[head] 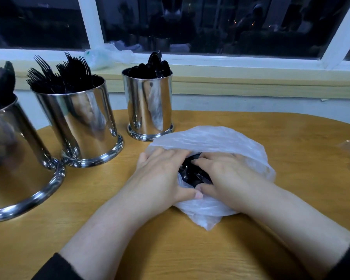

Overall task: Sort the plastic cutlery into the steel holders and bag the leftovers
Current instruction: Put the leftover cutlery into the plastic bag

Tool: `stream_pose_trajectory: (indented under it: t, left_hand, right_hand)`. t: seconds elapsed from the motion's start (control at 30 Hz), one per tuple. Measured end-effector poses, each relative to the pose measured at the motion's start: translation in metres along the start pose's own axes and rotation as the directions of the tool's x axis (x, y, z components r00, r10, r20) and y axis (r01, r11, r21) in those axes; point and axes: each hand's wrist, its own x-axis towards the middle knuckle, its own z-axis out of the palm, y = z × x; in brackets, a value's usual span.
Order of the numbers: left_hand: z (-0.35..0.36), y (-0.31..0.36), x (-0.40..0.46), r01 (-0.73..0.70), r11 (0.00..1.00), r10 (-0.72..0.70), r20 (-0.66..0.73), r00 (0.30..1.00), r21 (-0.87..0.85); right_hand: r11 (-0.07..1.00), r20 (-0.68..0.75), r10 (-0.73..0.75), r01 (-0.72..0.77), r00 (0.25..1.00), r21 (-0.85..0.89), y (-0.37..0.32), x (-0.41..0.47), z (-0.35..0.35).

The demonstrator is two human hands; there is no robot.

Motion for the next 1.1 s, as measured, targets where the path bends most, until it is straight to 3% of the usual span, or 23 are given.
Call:
stream_pose_trajectory:
  t: [0.07, 0.2, 0.3, 0.47, 0.57, 0.7, 0.77, 0.93, 1.1]
  left_hand:
    - [-0.002, -0.002, -0.001, 0.028, 0.999, -0.028, 0.008, 1.000, 0.026]
    - [-0.002, -0.006, 0.000, 0.089, 0.995, -0.090, 0.036, 0.995, 0.037]
    - [-0.006, -0.004, -0.002, 0.088, 0.996, -0.088, 0.003, 0.996, -0.034]
    - [-0.015, 0.002, -0.006, 0.133, 0.961, -0.178, -0.173, 0.969, -0.244]
    - [-0.014, 0.003, -0.005, 0.210, 0.947, -0.249, -0.141, 0.958, -0.245]
    - [-0.009, 0.000, -0.003, 0.237, 0.947, -0.264, -0.105, 0.959, -0.216]
    - [-0.007, -0.004, -0.003, 0.243, 0.941, -0.278, -0.125, 0.952, -0.237]
    - [-0.007, -0.009, -0.004, 0.194, 0.947, -0.244, -0.179, 0.953, -0.256]
    - [-0.008, -0.015, -0.005, 0.018, 0.935, -0.112, -0.246, 0.963, -0.354]
  right_hand:
    - [1.000, 0.025, 0.024, -0.023, 0.999, -0.011, -0.001, 0.000, 0.002]
    - [0.982, 0.064, 0.130, -0.138, 0.989, 0.129, 0.002, -0.007, 0.004]
    - [0.974, 0.033, 0.166, -0.169, 0.986, 0.151, 0.007, -0.012, 0.005]
    - [0.967, -0.076, 0.167, -0.149, 0.983, 0.205, 0.009, -0.023, -0.006]
    - [0.967, -0.117, 0.102, -0.070, 0.988, 0.247, 0.006, -0.029, -0.013]
    - [0.955, -0.081, 0.118, -0.091, 0.990, 0.283, 0.007, -0.038, -0.018]
    - [0.950, -0.134, 0.121, -0.076, 0.984, 0.303, 0.012, -0.040, -0.018]
    - [0.938, -0.188, 0.157, -0.086, 0.970, 0.337, 0.022, -0.044, -0.024]
    - [0.937, -0.196, 0.240, -0.174, 0.951, 0.303, 0.032, -0.037, -0.019]
